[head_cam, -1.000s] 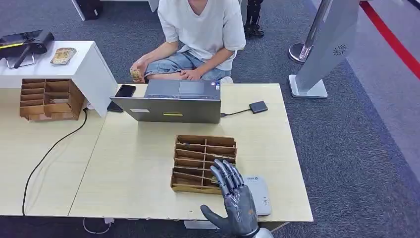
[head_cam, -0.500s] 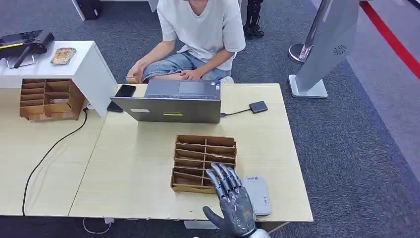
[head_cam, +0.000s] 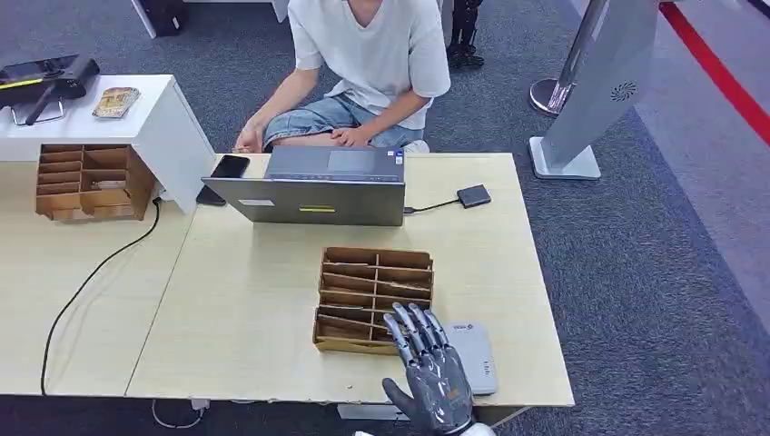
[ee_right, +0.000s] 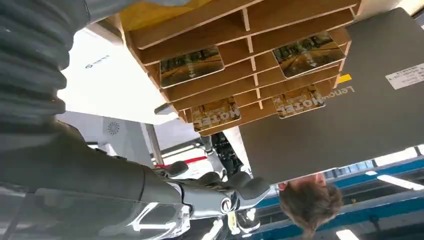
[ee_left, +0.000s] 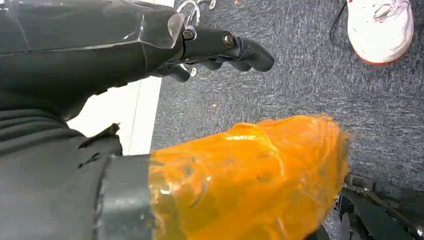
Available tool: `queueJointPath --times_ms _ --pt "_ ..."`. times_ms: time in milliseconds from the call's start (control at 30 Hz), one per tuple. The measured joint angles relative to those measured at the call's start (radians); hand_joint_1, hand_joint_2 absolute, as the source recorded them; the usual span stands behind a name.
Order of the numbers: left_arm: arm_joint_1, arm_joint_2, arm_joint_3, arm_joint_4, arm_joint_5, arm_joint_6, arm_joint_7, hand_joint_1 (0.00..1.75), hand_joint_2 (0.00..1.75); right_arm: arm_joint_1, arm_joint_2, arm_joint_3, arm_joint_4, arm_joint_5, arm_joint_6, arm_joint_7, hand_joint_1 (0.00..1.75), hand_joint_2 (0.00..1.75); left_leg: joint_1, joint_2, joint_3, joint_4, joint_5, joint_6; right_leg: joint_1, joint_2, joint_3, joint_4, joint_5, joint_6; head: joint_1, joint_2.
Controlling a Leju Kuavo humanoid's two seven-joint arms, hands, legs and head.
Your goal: Pass the card to the sensor for recognition and then transmit it.
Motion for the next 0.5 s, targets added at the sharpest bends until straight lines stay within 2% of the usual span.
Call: queueJointPath --times_ms 267,500 --pt "0.000 0.000 0.000 0.000 0.000 -0.003 0.000 0.00 0.00 0.006 0.000 -0.016 0.008 0.029 0.000 0.035 0.00 1.75 0.000 0.000 0.000 0.000 0.000 0.000 0.000 0.000 0.000 0.000 0.000 0.000 0.000 0.000" --pt "0.000 0.000 0.000 0.000 0.000 -0.003 0.000 0.00 0.00 0.006 0.000 -0.034 0.017 0.028 0.000 0.037 0.24 1.75 0.000 0.000 0.000 0.000 0.000 0.000 0.000 0.000 0.000 0.000 0.000 0.000 0.000 0.000"
